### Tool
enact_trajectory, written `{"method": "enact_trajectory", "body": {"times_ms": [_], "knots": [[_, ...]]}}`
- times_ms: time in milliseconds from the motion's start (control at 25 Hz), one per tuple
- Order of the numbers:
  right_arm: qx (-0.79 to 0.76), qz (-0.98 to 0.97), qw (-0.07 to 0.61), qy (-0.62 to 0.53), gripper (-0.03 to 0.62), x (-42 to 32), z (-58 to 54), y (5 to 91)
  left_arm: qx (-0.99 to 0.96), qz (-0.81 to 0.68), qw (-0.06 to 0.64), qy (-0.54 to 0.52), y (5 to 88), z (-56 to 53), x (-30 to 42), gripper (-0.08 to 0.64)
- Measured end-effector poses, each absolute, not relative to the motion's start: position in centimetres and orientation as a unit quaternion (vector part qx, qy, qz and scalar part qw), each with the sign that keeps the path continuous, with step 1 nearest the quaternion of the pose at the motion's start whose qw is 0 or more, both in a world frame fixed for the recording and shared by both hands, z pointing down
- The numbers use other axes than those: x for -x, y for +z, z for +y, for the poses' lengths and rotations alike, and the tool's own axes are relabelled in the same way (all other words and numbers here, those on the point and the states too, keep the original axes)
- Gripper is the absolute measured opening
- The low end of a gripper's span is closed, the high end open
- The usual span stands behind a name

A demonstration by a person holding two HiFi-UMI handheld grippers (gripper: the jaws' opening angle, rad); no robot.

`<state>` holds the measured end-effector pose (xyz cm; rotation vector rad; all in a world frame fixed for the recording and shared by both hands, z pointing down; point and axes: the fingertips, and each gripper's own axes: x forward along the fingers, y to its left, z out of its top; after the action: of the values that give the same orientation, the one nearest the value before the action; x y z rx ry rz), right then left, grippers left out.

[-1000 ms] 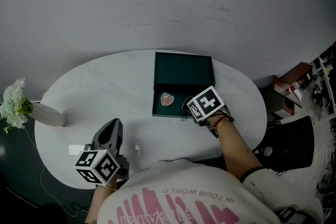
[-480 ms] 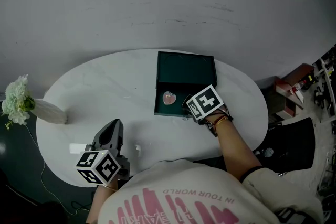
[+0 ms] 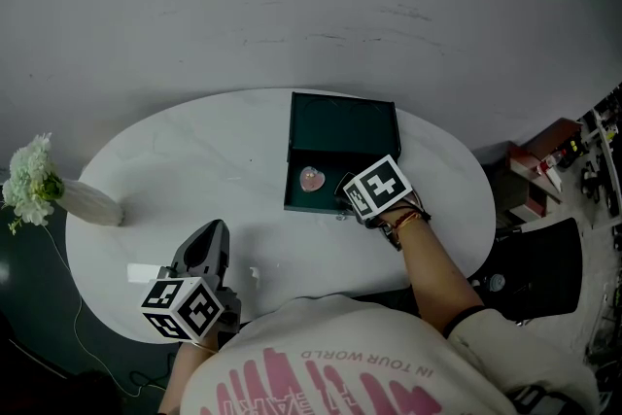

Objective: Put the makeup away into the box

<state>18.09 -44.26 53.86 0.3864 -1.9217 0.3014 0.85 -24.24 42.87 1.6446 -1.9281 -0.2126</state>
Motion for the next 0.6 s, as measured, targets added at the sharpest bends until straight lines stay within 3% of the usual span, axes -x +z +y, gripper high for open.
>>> {"method": "enact_trajectory", "body": {"times_ms": [480,600], "knots": [[-0.170,-0.811,0.546,0.120,0.311,-18.0,-44.6,53.9,-0.613,-0.728,0.297,-0.078,42.9,-22.8,-1.0,0.002],[-0.179,-0.808,0.551,0.108,0.343,-18.3,-44.8,54.0,-0.611,-0.731,0.294,-0.078,42.7,-22.0,-0.5,0.002]]}}
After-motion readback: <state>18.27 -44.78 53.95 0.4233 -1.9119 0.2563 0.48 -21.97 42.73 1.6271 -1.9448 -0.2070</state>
